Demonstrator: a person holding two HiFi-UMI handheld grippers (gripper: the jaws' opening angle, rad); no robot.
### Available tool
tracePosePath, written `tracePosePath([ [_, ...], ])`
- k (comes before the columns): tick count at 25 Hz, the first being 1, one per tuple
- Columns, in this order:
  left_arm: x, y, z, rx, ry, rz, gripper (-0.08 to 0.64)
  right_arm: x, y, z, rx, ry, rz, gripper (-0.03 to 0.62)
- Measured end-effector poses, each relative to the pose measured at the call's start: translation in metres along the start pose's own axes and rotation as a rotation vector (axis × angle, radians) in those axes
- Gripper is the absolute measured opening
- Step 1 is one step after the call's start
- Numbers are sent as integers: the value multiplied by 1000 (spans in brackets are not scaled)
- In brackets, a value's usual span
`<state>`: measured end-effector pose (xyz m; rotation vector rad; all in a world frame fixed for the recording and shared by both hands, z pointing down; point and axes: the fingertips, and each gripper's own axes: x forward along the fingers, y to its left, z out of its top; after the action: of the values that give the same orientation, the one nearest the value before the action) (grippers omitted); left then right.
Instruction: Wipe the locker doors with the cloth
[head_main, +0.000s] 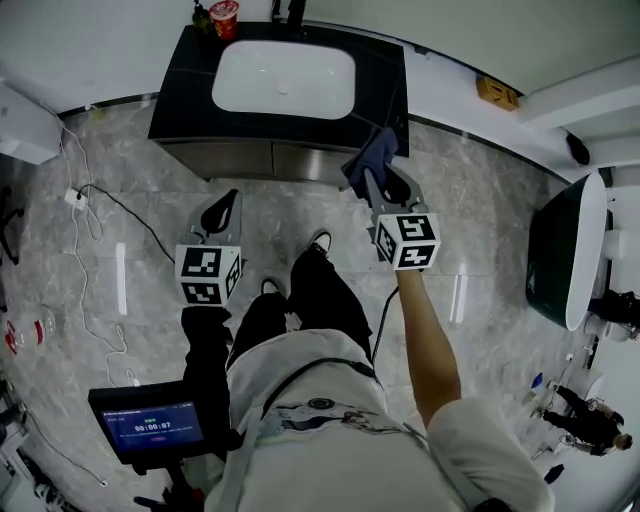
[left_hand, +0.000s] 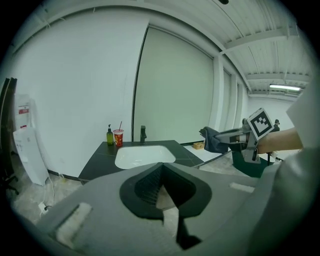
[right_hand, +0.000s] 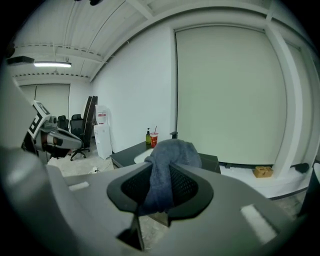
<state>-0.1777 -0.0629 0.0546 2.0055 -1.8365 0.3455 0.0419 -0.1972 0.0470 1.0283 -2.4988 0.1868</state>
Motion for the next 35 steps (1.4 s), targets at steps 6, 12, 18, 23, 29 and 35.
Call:
tracePosePath([
  [6, -8, -15, -26, -31, 6, -4, 3, -35, 0, -3, -83, -45, -8, 102],
  [12, 23, -31, -56, -72, -30, 6, 2, -37, -36, -31, -173, -105, -22, 102],
  [18, 65, -41, -113, -48, -106, 26, 3, -16, -56, -95, -227, -182, -30, 101],
  [23, 118, -47, -170, -59, -143, 42, 3, 8, -70, -145, -246, -248, -37, 101],
  [29, 172, -47, -238, -16, -204, 22, 3, 44, -75, -203, -300, -351, -75, 102],
  [35, 220, -31, -310, 45, -320, 48, 3, 81, -82, -268, -358, -420, -141, 103],
])
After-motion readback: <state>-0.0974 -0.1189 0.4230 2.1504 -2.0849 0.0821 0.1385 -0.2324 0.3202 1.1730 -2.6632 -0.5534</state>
